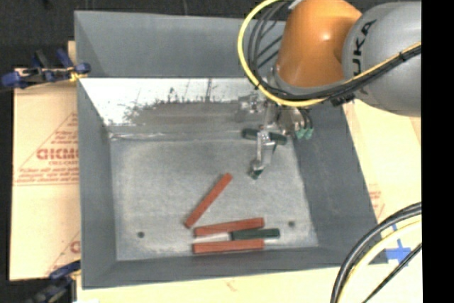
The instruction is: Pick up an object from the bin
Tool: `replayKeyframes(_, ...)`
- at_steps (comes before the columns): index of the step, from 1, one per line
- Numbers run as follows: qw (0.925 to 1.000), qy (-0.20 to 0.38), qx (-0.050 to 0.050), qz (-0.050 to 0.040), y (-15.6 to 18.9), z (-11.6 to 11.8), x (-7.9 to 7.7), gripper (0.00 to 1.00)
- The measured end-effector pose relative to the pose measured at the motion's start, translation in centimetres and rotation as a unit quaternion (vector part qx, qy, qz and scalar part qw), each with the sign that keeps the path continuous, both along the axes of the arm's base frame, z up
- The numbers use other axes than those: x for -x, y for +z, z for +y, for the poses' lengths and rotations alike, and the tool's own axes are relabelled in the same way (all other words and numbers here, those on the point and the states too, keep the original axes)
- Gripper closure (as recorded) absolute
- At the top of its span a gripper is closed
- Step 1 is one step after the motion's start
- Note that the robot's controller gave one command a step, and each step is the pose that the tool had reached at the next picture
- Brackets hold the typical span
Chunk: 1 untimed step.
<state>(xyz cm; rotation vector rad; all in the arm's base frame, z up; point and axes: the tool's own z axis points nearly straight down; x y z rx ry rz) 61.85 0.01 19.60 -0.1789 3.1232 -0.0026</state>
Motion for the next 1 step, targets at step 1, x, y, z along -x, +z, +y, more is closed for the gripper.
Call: replayKeyframes(1,0.9999,-0.014,-0.001,0.0018,-6.14,0.66,-0.34,0.0)
